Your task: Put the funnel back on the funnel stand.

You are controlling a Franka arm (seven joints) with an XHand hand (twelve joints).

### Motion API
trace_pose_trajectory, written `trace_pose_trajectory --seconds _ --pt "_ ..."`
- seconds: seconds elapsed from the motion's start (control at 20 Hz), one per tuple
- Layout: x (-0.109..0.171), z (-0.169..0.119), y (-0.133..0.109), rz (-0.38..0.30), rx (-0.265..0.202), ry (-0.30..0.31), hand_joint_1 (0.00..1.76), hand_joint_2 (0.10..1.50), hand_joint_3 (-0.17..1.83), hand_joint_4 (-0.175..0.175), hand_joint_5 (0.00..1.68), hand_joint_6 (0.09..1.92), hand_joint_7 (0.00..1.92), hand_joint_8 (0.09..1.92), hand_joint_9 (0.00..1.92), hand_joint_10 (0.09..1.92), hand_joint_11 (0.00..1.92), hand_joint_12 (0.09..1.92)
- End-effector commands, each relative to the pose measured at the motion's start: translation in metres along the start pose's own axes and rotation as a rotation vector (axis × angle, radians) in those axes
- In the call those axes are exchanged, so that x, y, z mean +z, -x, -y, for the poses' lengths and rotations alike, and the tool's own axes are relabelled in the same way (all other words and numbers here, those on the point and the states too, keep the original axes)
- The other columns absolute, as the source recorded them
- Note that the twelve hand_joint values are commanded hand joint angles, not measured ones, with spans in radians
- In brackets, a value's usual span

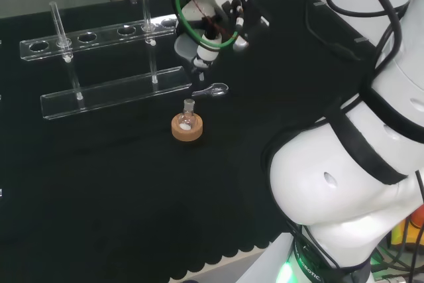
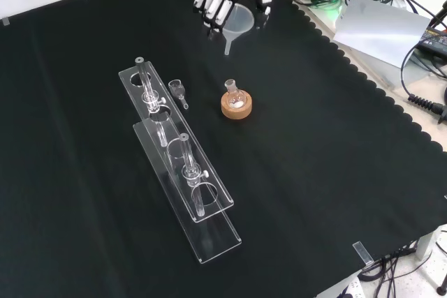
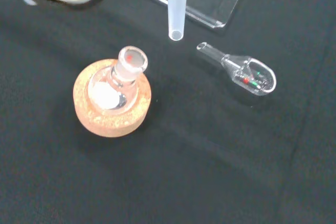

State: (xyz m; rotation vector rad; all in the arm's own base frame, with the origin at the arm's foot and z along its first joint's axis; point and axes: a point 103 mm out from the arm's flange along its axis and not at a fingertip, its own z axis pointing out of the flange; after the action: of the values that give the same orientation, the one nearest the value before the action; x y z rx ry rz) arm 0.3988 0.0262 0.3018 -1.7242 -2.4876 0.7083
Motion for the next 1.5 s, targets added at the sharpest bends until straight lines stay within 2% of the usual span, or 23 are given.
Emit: trace_pose_trajectory --seconds 0.05,0.4,0.6,0.9,1.1,1.5 --pt "-0.022 0.005 0.011 -0.034 0.018 0.022 0.79 0.7 0.6 -0.035 0.56 0.09 0.38 0.65 0.81 0.51 0.46 1.38" --pt "-0.04 -0.015 0.039 -0.087 0.048 0.062 0.79 0.7 0.6 -0.034 0.58 0.09 0.38 0.65 0.81 0.5 0.46 1.38" --pt "-0.049 -0.036 0.055 -0.097 0.051 0.084 0.79 0.71 0.59 -0.034 0.59 0.1 0.39 0.65 0.81 0.5 0.46 1.38" --pt "-0.06 -0.075 0.09 -0.157 0.079 0.104 0.8 0.71 0.59 -0.033 0.62 0.11 0.43 0.66 0.82 0.5 0.47 1.38" --pt "-0.066 -0.099 0.108 -0.148 0.09 0.123 0.8 0.71 0.59 -0.033 0.65 0.13 0.45 0.66 0.83 0.5 0.49 1.37" --pt "-0.076 -0.142 0.122 -0.157 0.083 0.125 0.8 0.71 0.58 -0.034 0.67 0.16 0.47 0.65 0.84 0.48 0.51 1.36"
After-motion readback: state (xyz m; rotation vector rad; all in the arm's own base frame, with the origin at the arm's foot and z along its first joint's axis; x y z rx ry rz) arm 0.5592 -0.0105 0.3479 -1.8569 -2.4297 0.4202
